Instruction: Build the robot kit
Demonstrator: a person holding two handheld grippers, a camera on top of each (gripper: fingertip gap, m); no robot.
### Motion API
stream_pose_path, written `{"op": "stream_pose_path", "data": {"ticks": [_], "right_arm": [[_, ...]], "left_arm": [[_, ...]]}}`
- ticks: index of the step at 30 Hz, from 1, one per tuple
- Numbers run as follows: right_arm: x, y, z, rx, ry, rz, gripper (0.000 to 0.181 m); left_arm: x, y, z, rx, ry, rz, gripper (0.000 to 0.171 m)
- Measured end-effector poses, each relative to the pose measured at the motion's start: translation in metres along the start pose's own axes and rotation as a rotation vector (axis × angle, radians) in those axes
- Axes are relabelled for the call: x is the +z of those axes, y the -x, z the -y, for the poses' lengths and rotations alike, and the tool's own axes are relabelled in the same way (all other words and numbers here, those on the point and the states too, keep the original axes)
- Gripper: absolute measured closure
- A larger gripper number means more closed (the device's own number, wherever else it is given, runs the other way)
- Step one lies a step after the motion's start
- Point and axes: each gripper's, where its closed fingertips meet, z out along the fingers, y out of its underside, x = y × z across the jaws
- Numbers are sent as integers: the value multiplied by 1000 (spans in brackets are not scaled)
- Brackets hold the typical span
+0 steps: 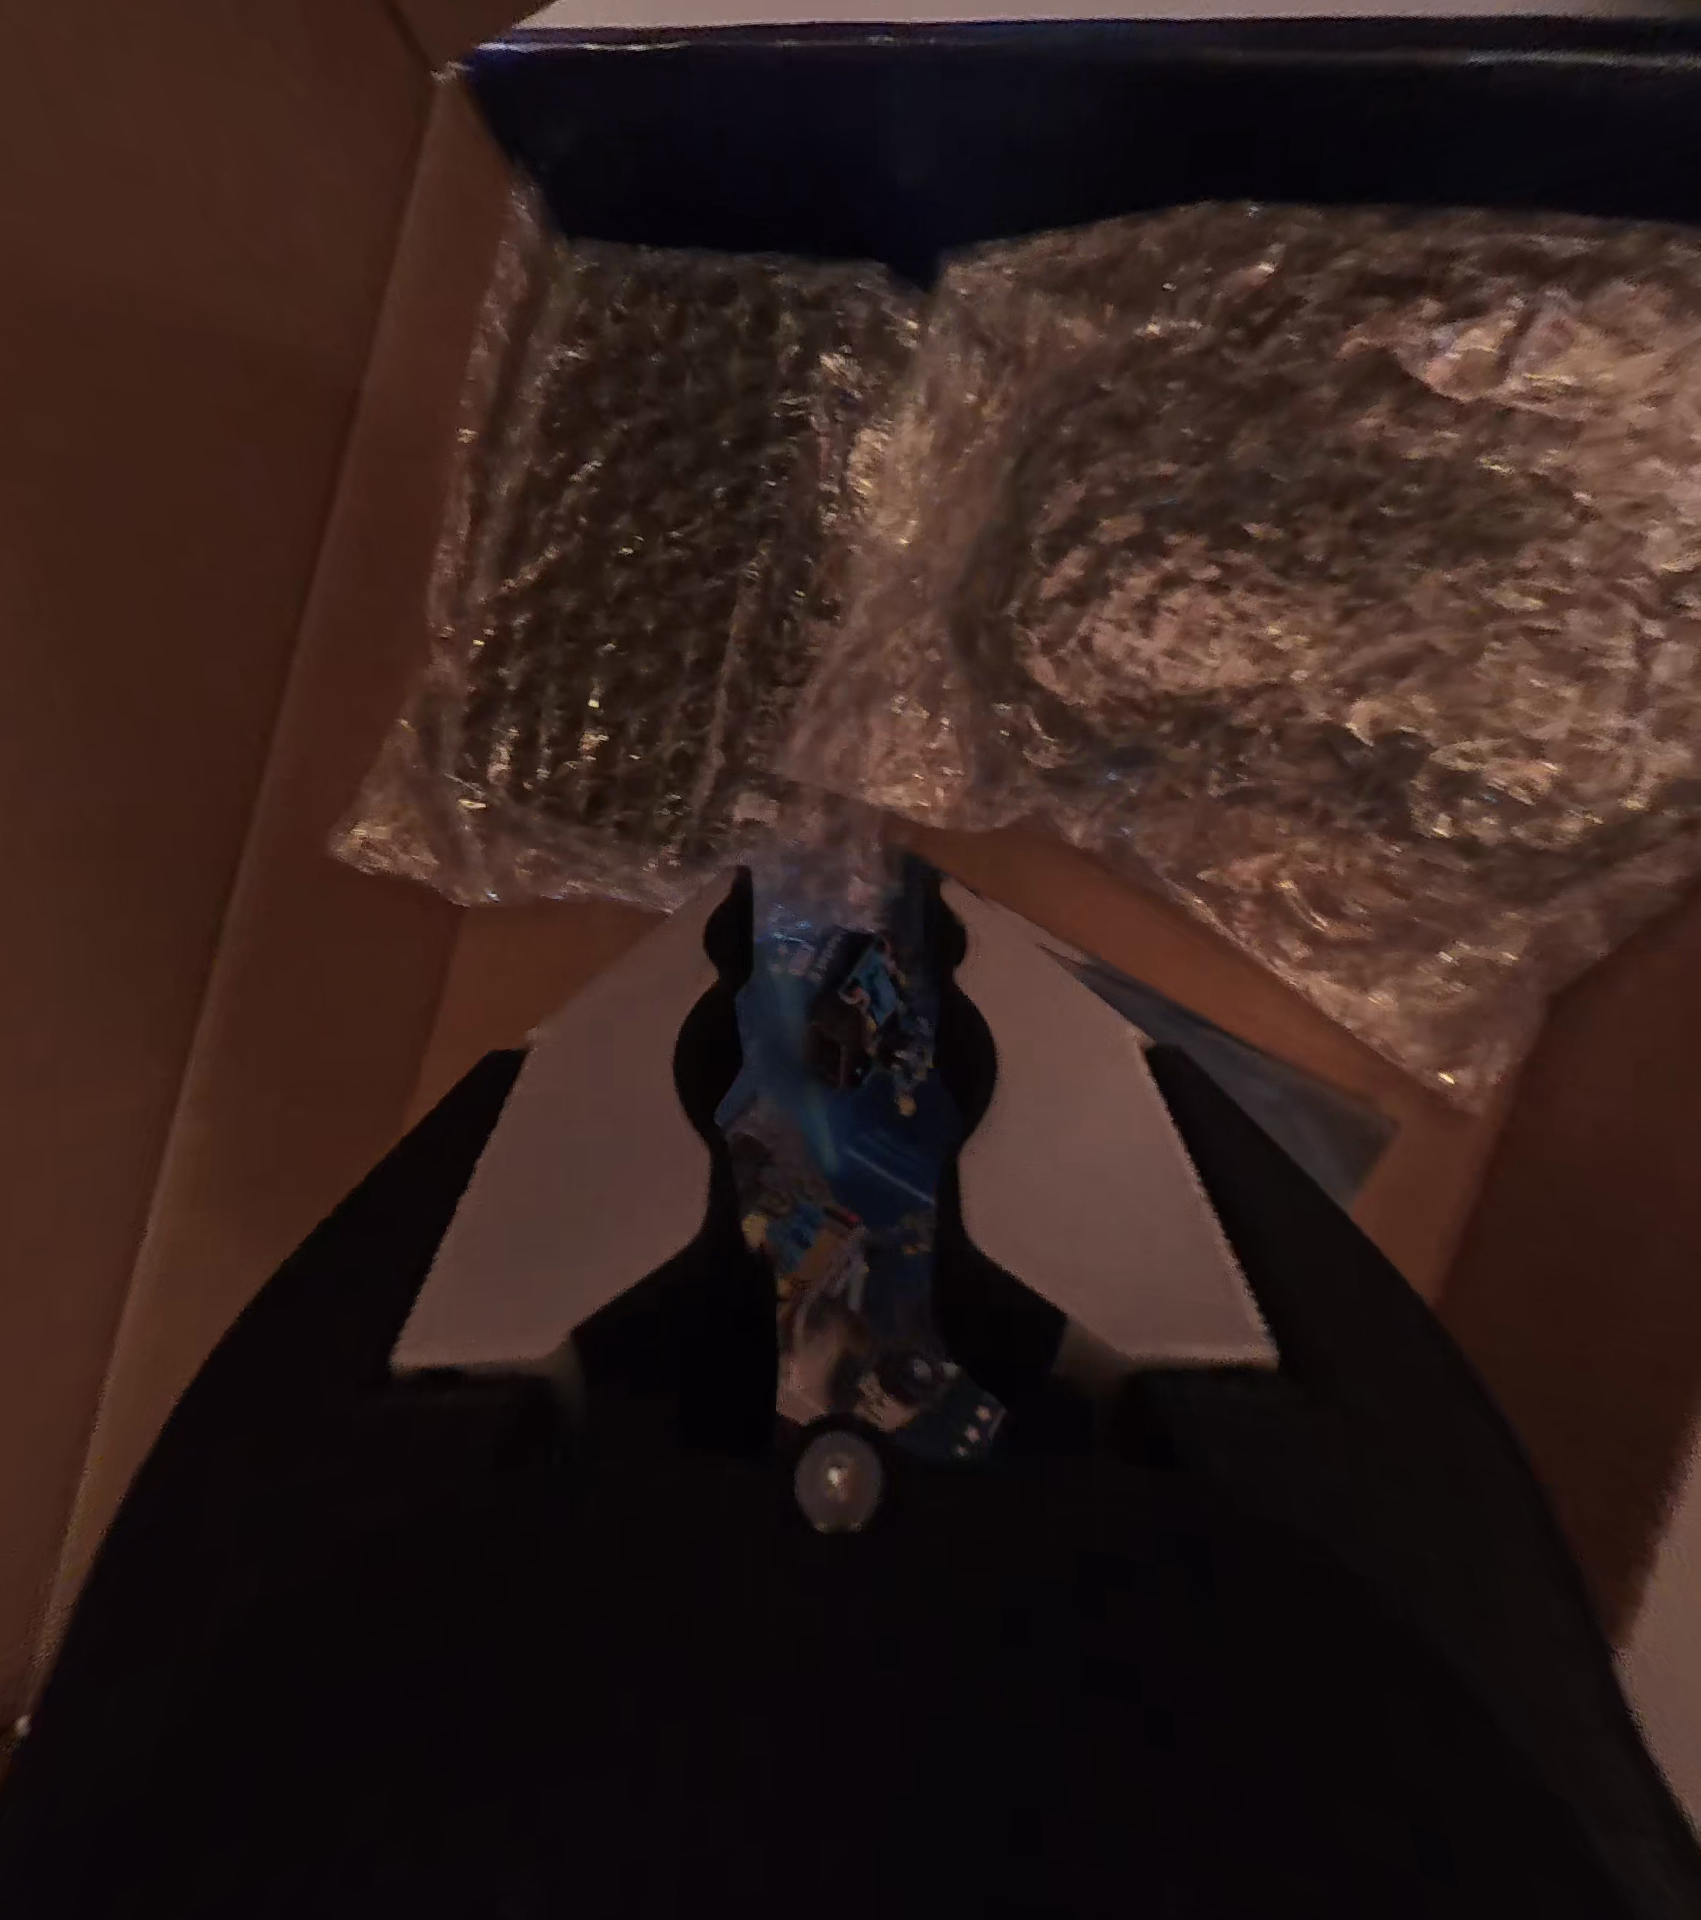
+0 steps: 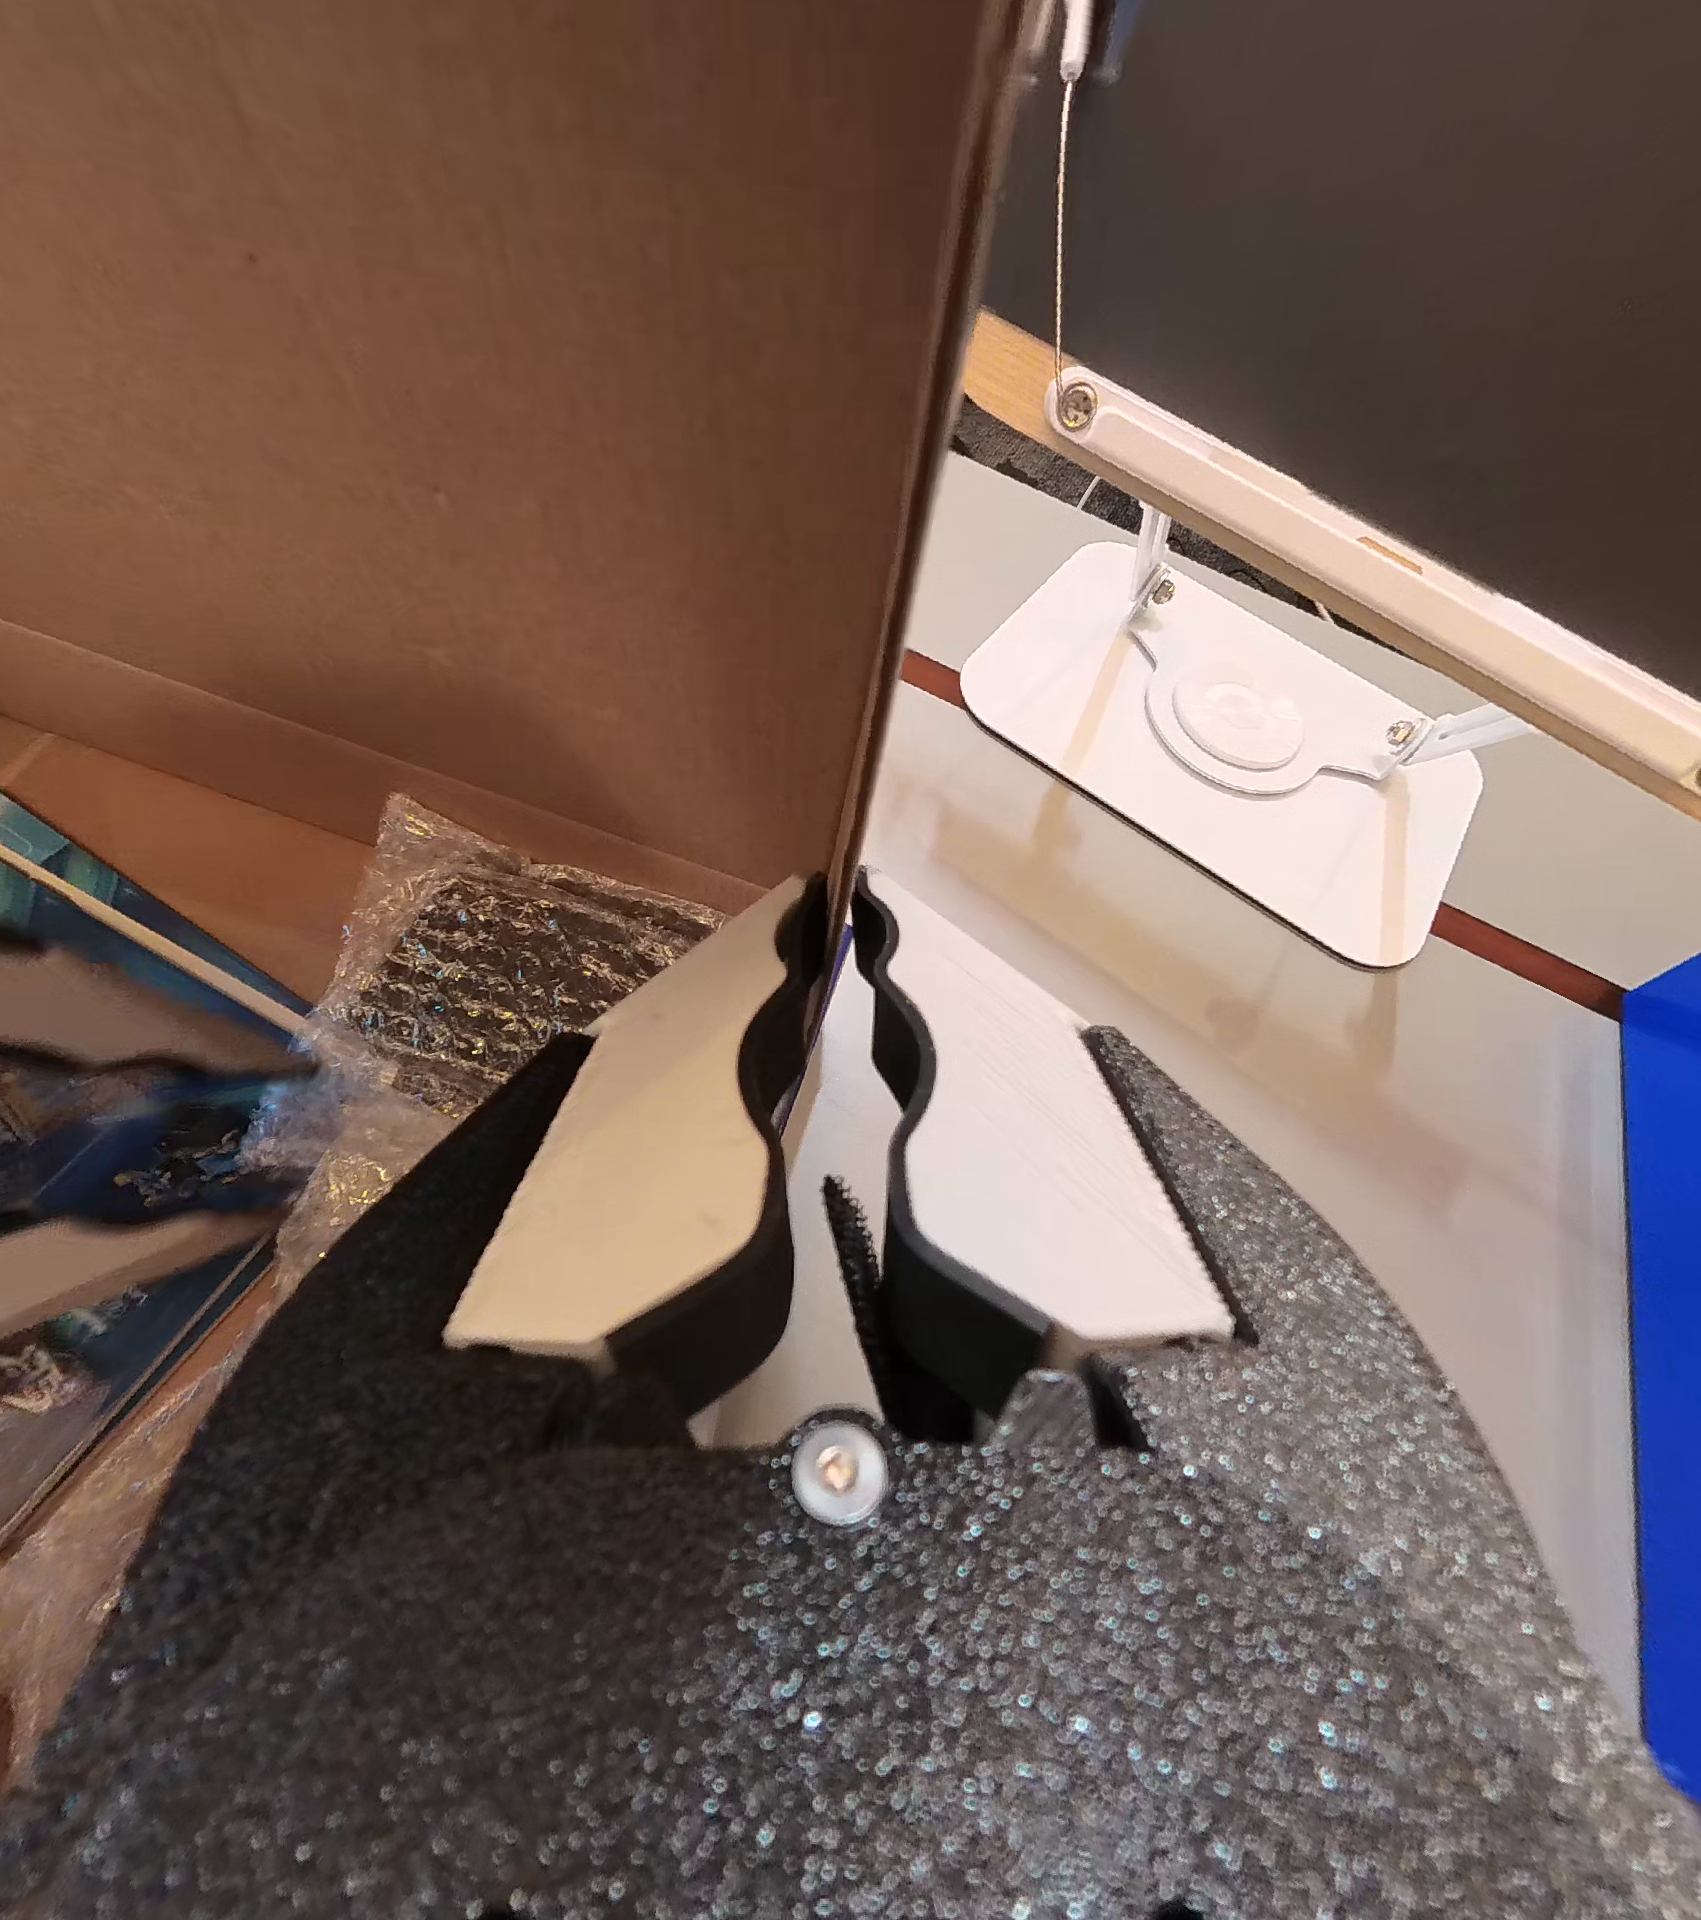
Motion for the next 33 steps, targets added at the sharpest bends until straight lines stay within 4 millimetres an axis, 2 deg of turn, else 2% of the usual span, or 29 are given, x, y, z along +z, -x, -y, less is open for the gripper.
{"op": "stream_pose_path", "data": {"ticks": [2,3,6,11,14,18,23,27,30,33], "right_arm": [[0,0,0,-4,1,-1,177],[0,0,0,-4,2,-1,177],[0,0,-1,1,2,1,177],[0,-2,-1,30,2,12,179],[1,-4,-1,43,0,15,179],[1,-3,-2,45,-3,17,179],[1,-3,-2,38,-4,12,179],[1,-2,-2,38,-7,13,179],[1,-2,-2,36,-4,13,179],[1,-2,-2,31,-2,10,179]], "left_arm": [[4,8,2,-9,-1,30,152],[4,9,4,-17,-9,23,165],[-6,17,11,-11,-39,54,170],[-64,49,28,3,-137,191,171],[-99,63,29,2,-159,245,171],[-142,71,22,22,-160,315,171],[-210,82,1,10,-159,427,171],[-260,85,-35,-22,-132,460,171],[-287,91,-67,-81,-118,475,171],[-293,107,-103,-163,-90,507,171]]}}
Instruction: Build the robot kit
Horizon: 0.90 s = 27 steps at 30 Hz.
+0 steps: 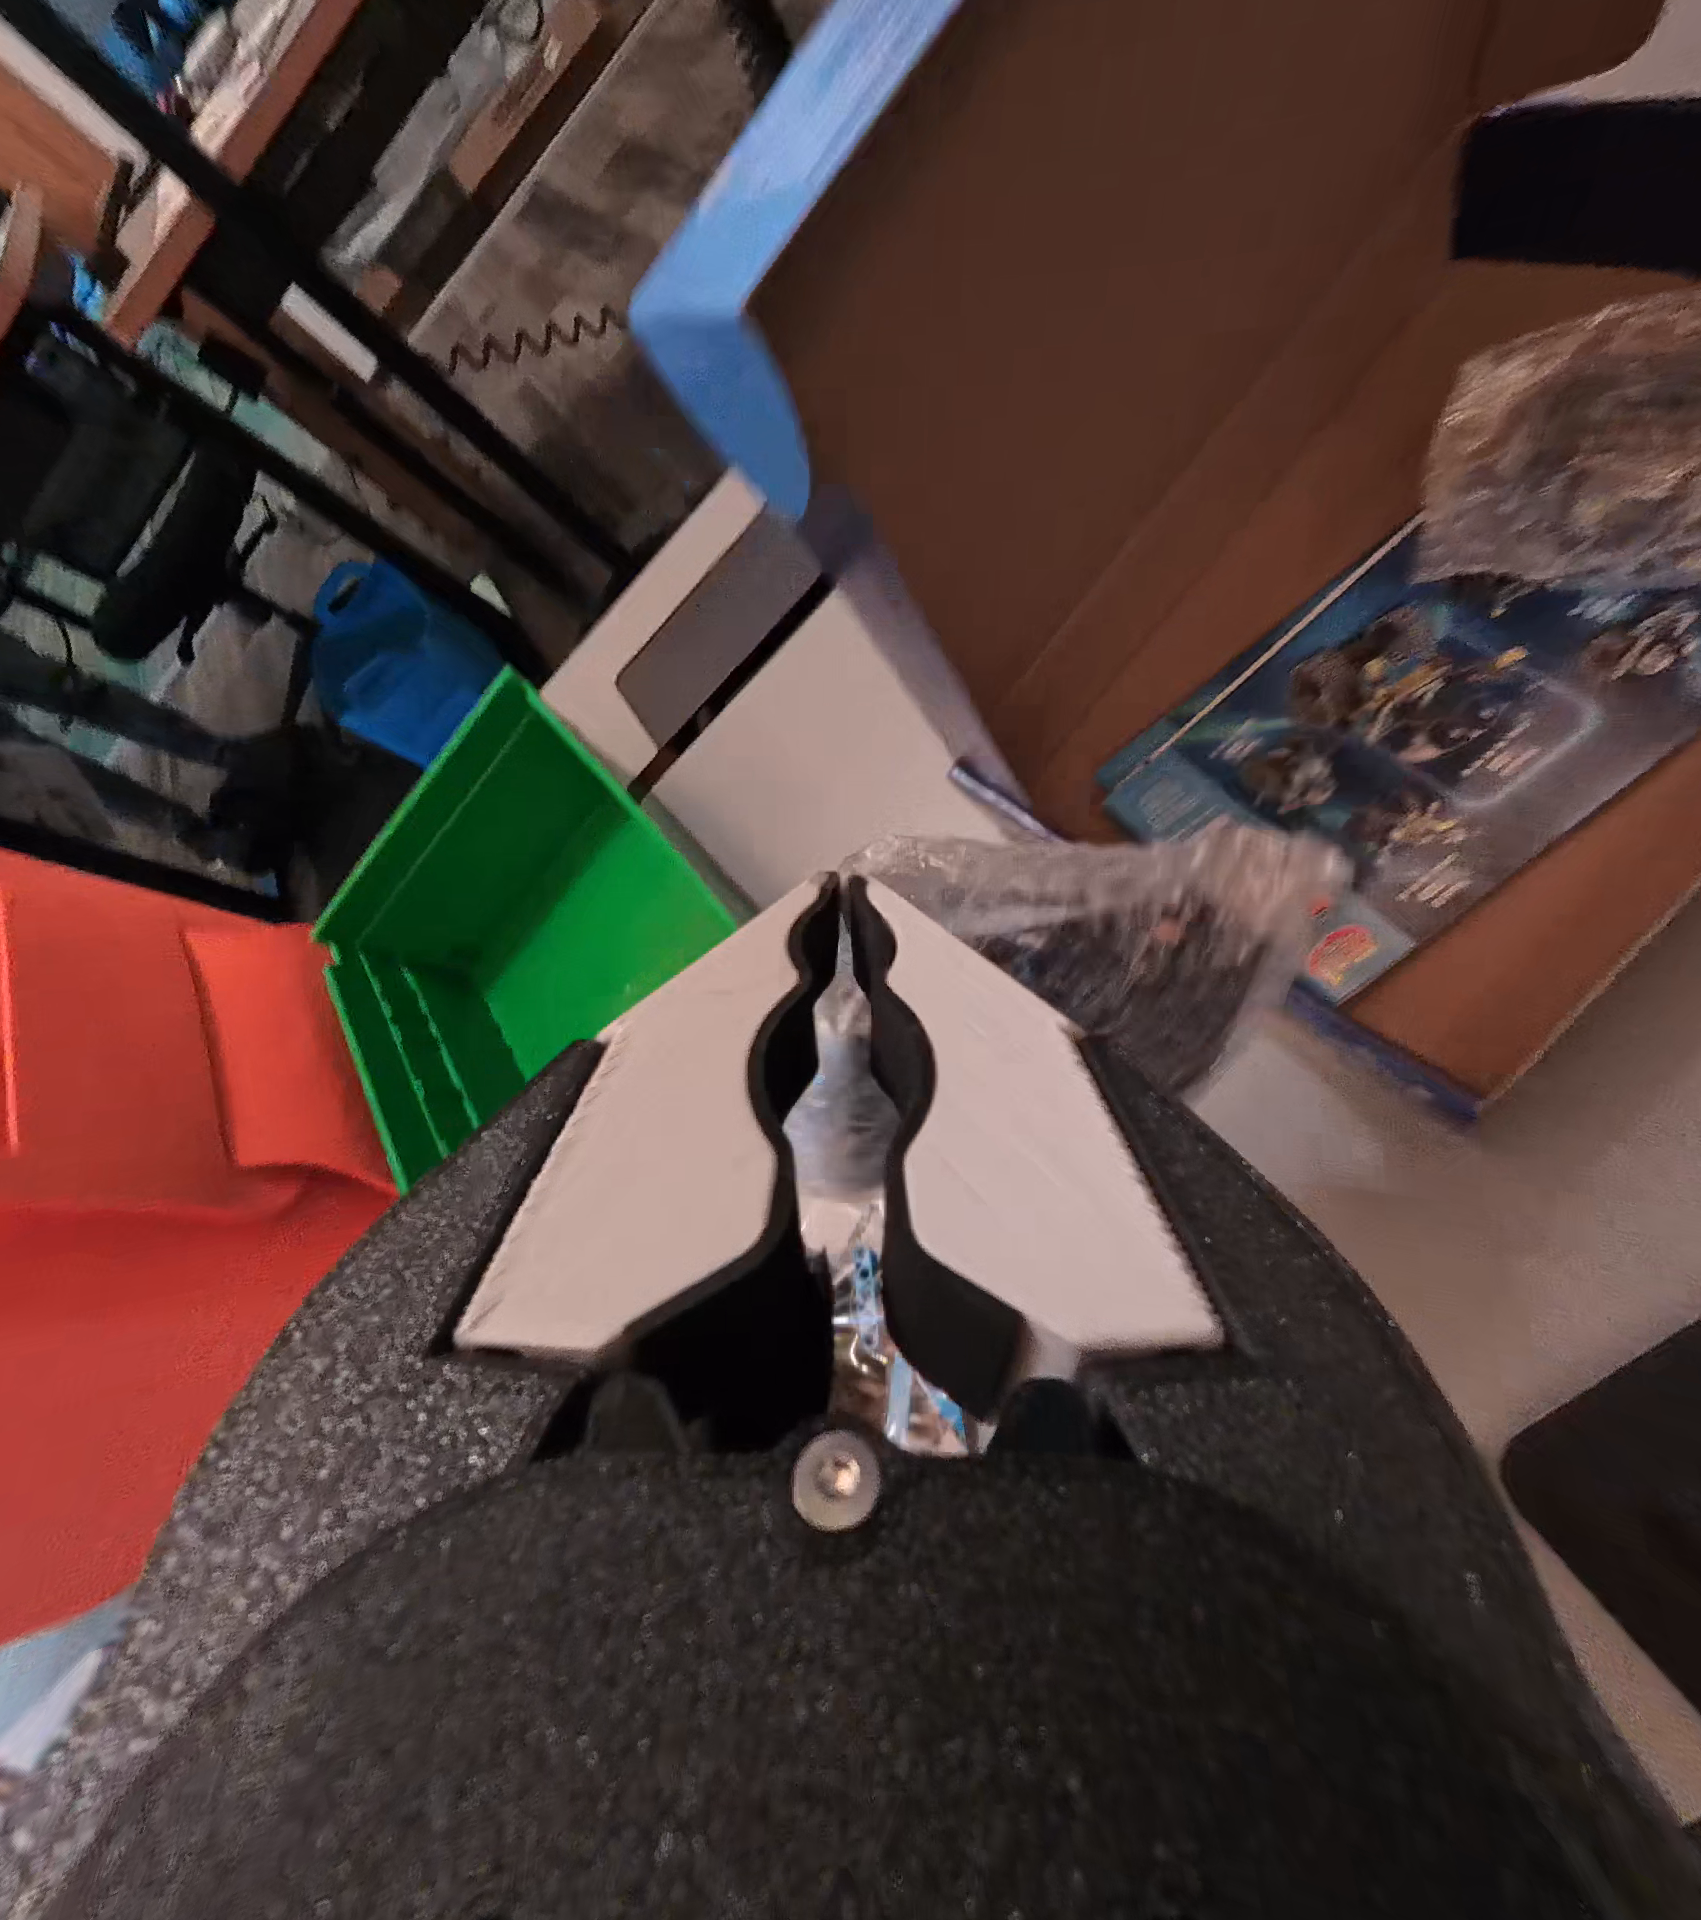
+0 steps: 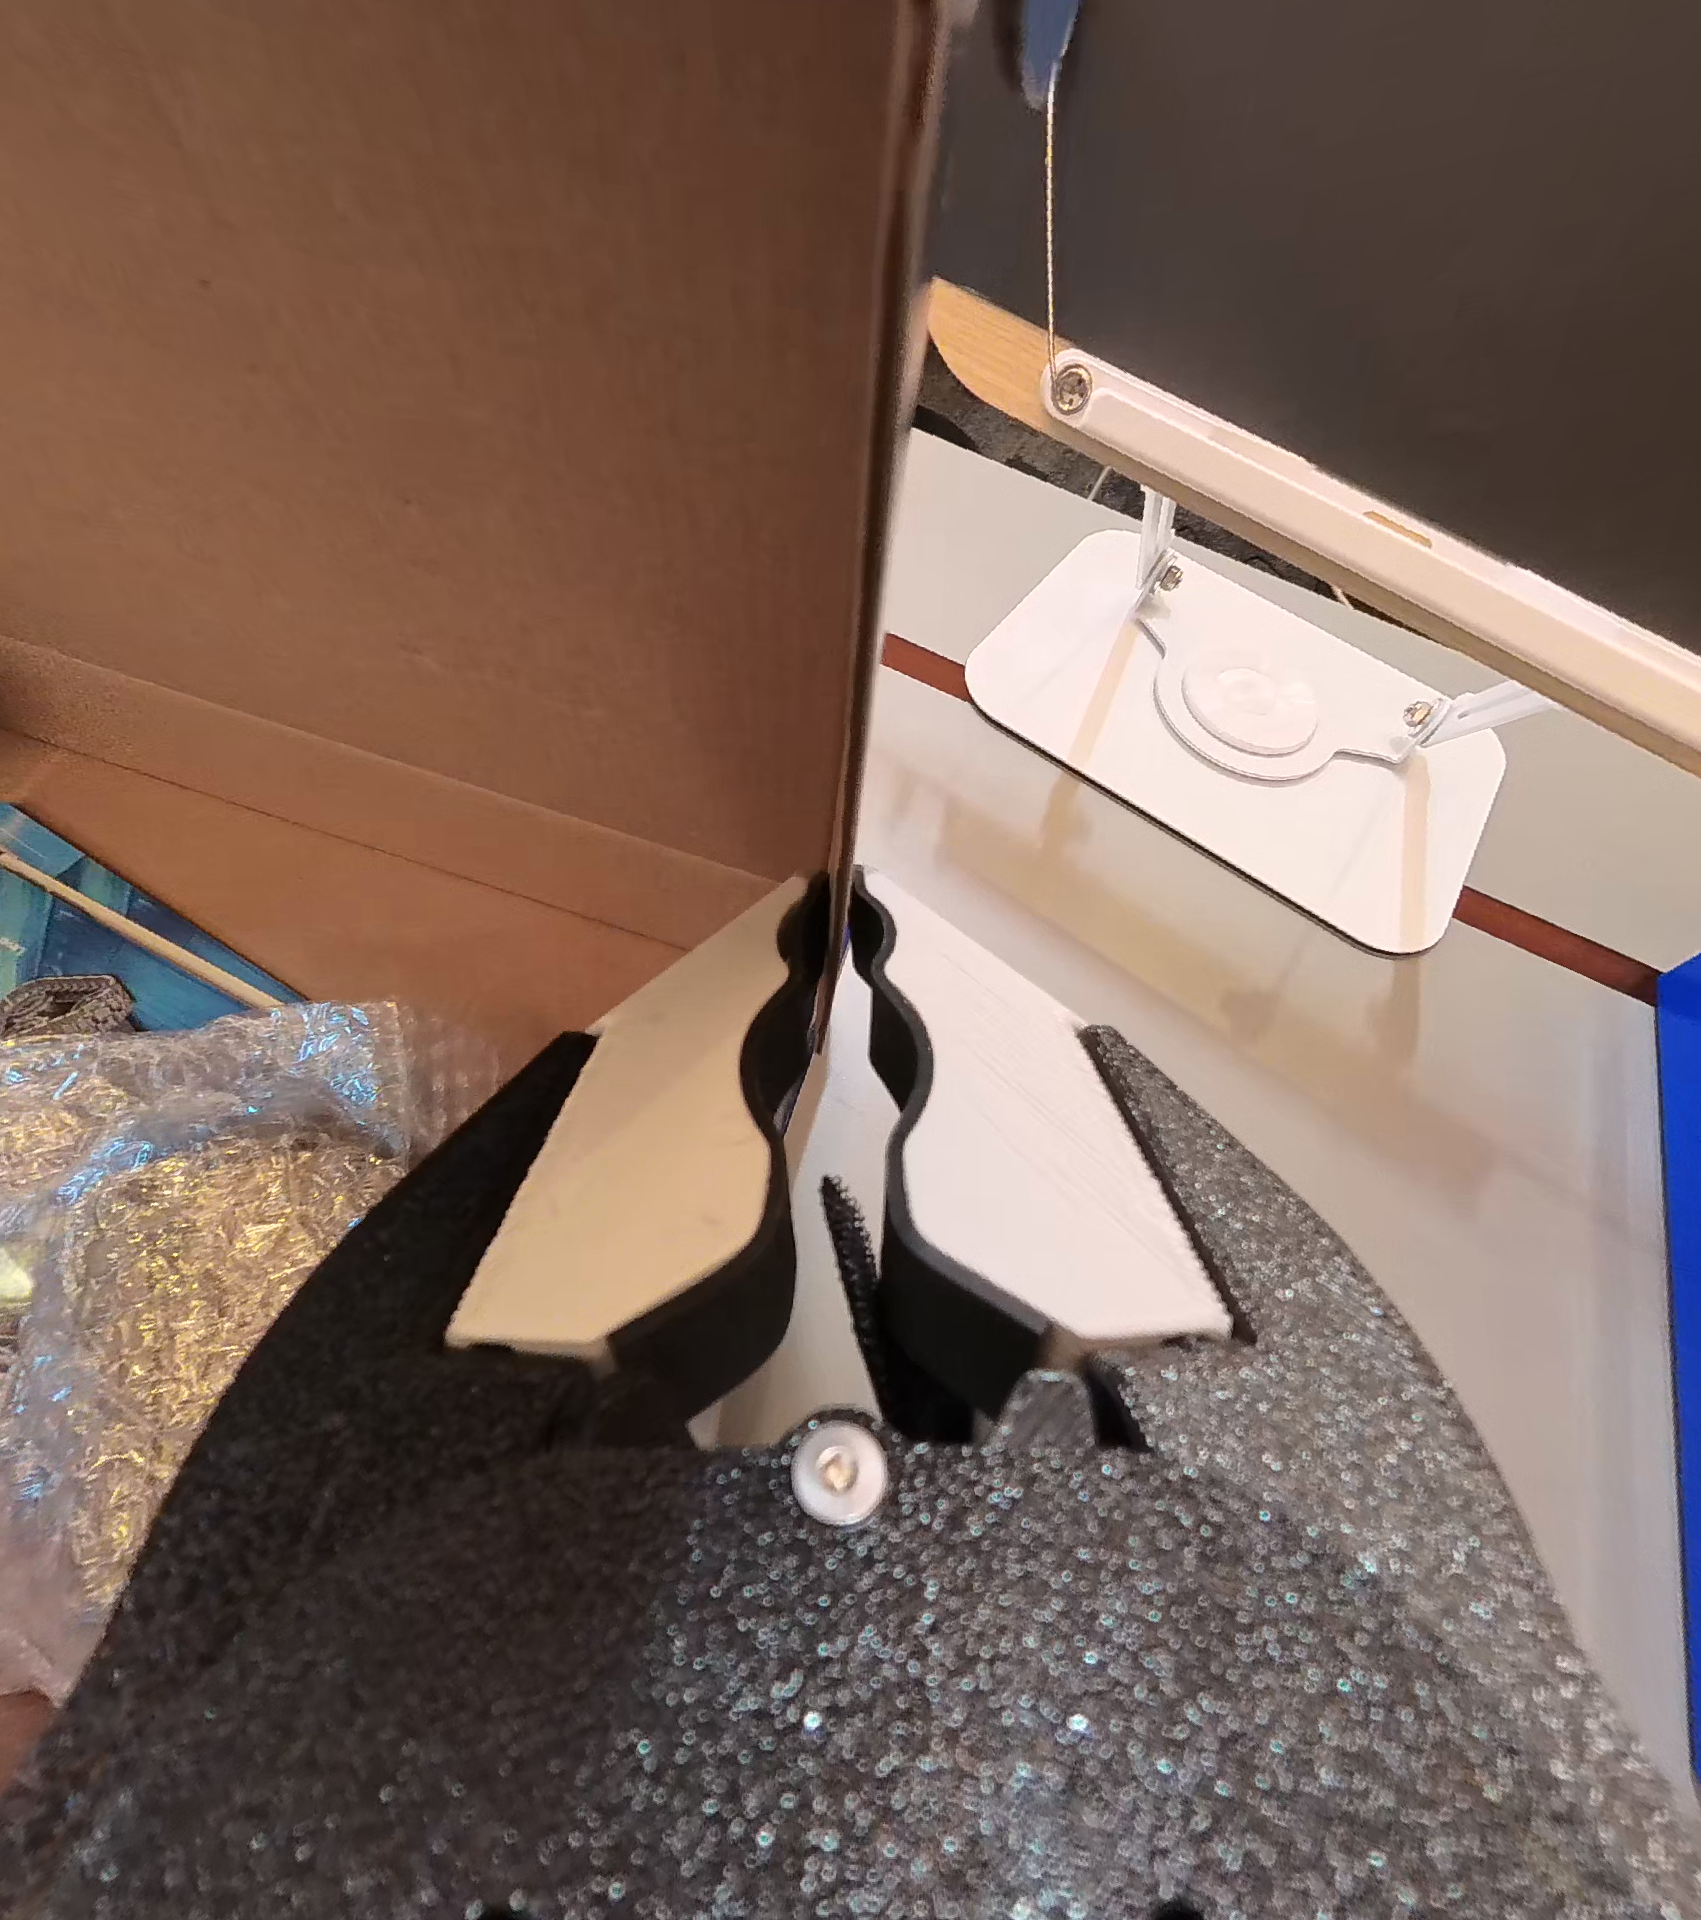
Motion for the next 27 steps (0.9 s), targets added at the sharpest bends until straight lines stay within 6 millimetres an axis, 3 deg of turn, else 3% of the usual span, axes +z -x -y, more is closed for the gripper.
{"op": "stream_pose_path", "data": {"ticks": [5,9,12,19,23,25,27], "right_arm": [[0,0,-1,-3,0,-2,178],[0,0,-1,-3,2,-1,178],[0,0,-1,-11,4,-5,178],[1,1,-3,-26,13,-11,178],[2,2,-4,-27,18,-10,178],[2,2,-5,-30,20,-12,178],[2,2,-5,-32,21,-13,178]], "left_arm": [[37,16,-58,-35,111,11,171],[63,18,-81,-156,106,-20,171],[76,6,-94,-213,88,-57,171],[72,-35,-134,-190,140,-277,170],[73,-22,-170,-164,269,-218,169],[73,-27,-169,-214,260,-246,168],[70,-31,-155,-249,214,-261,162]]}}
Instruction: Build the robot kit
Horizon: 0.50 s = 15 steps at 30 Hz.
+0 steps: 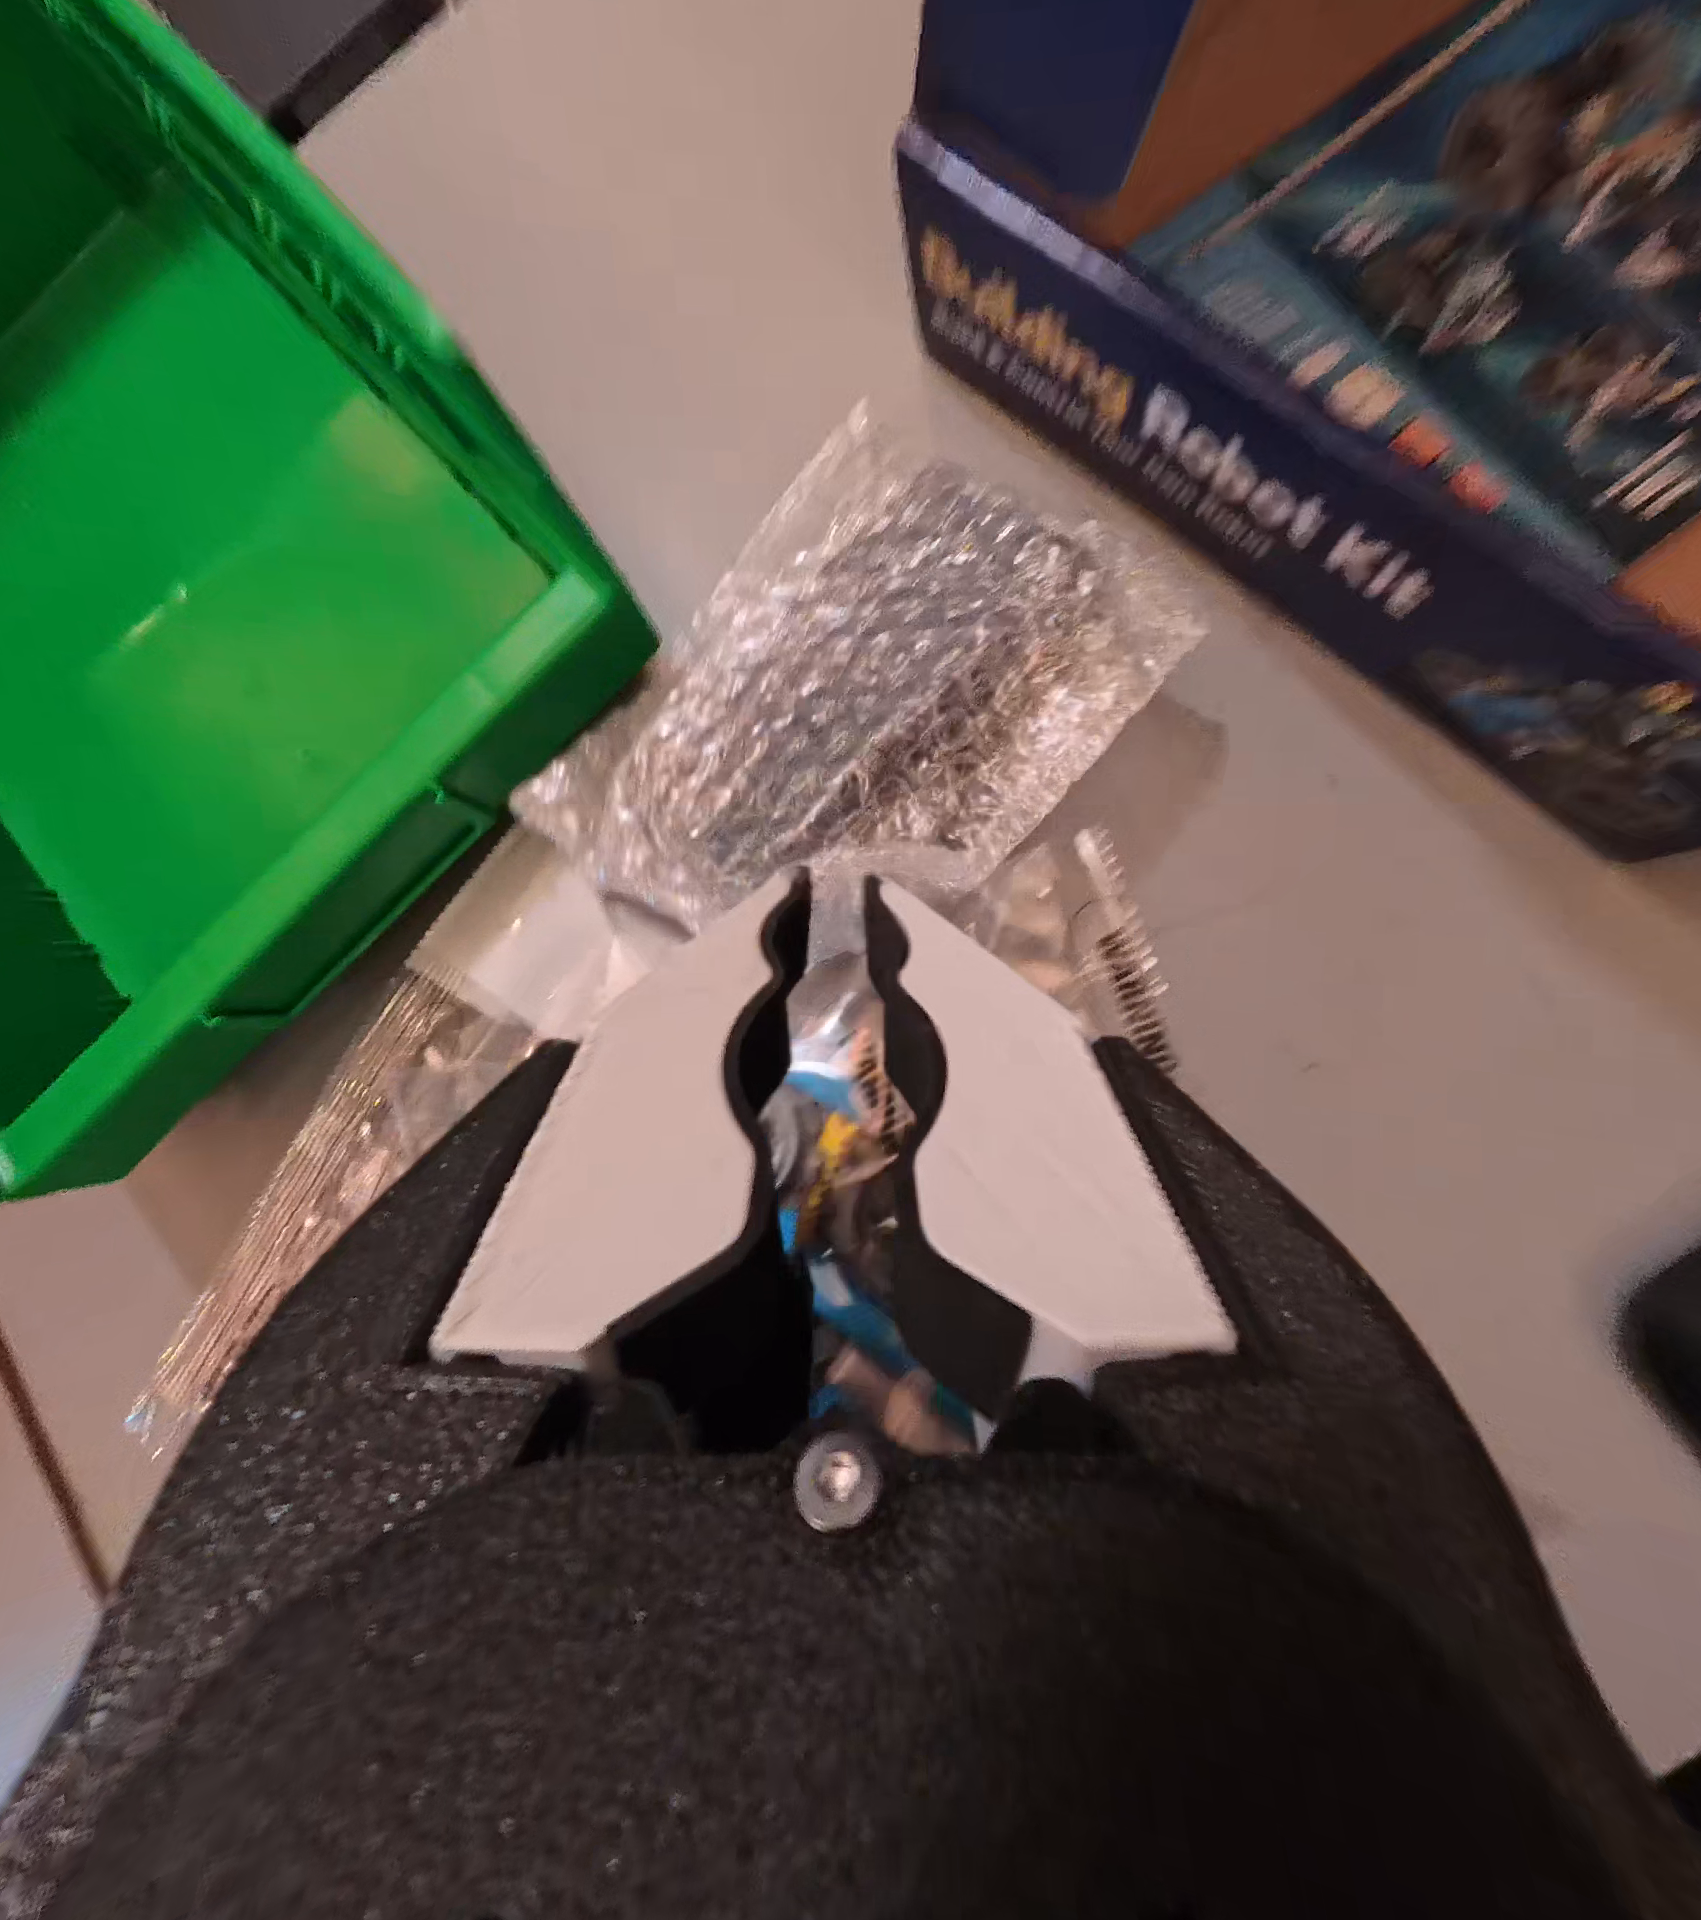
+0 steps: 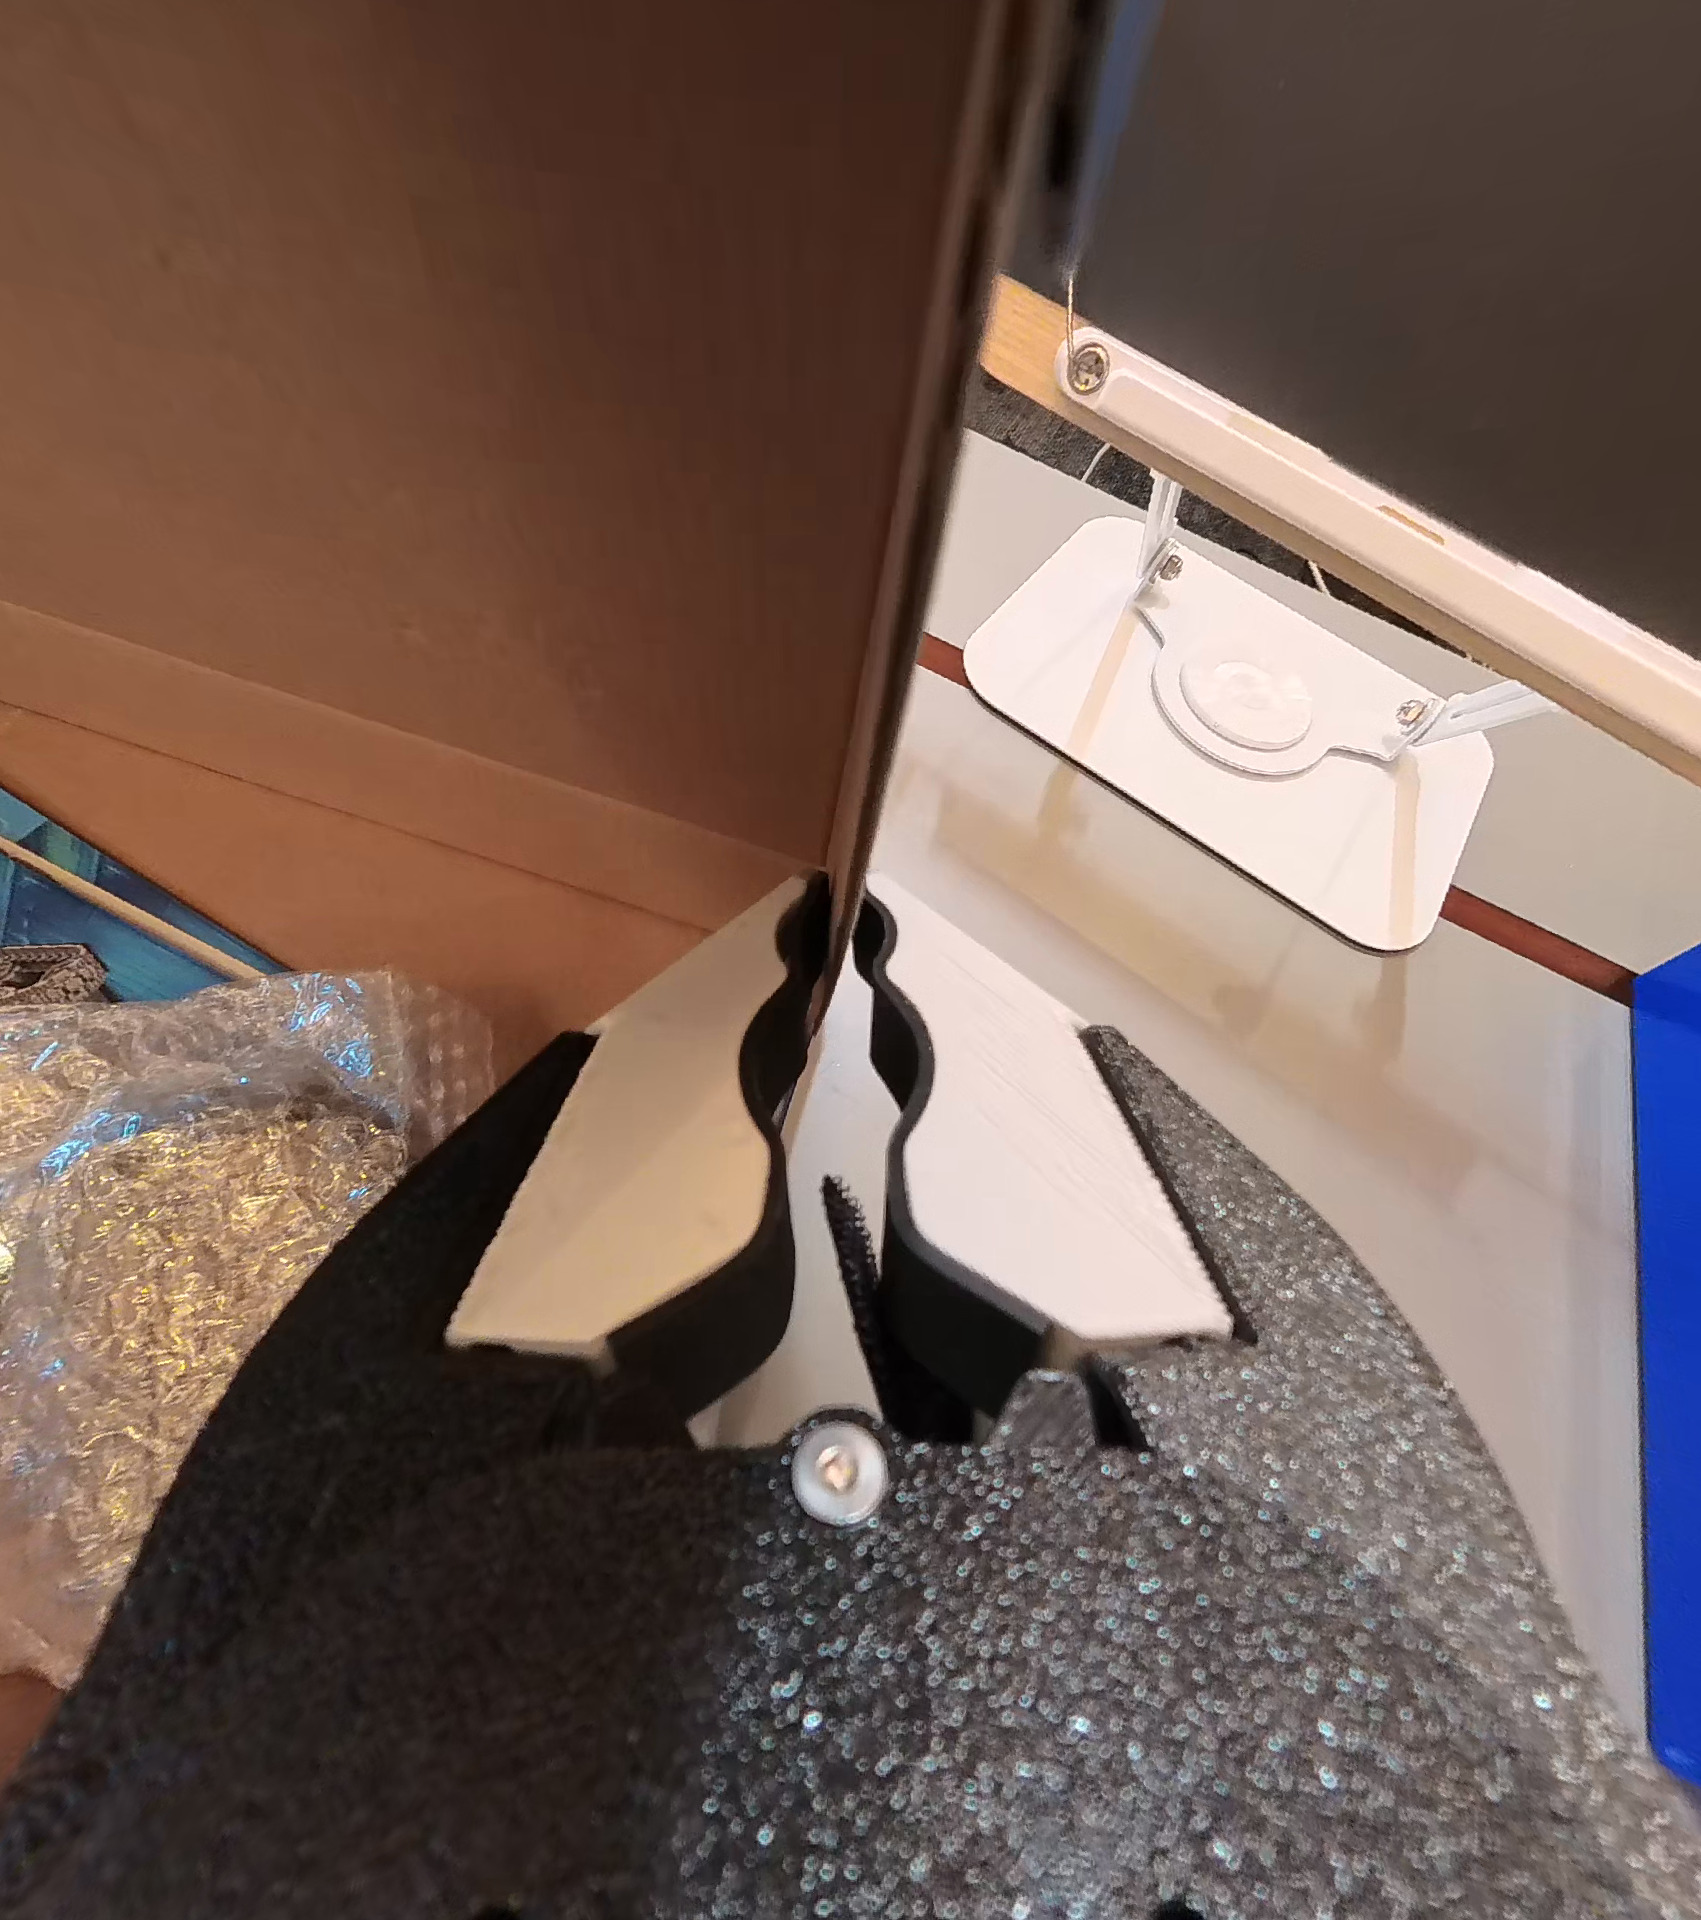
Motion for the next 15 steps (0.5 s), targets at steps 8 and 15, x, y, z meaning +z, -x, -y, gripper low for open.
{"op": "stream_pose_path", "data": {"ticks": [8,15], "right_arm": [[-3,-1,4,-23,-15,-35,178],[-7,-8,9,-19,-46,-60,177]], "left_arm": [[-36,-58,143,-61,-447,-127,100],[-26,-41,227,-29,-602,-46,107]]}}
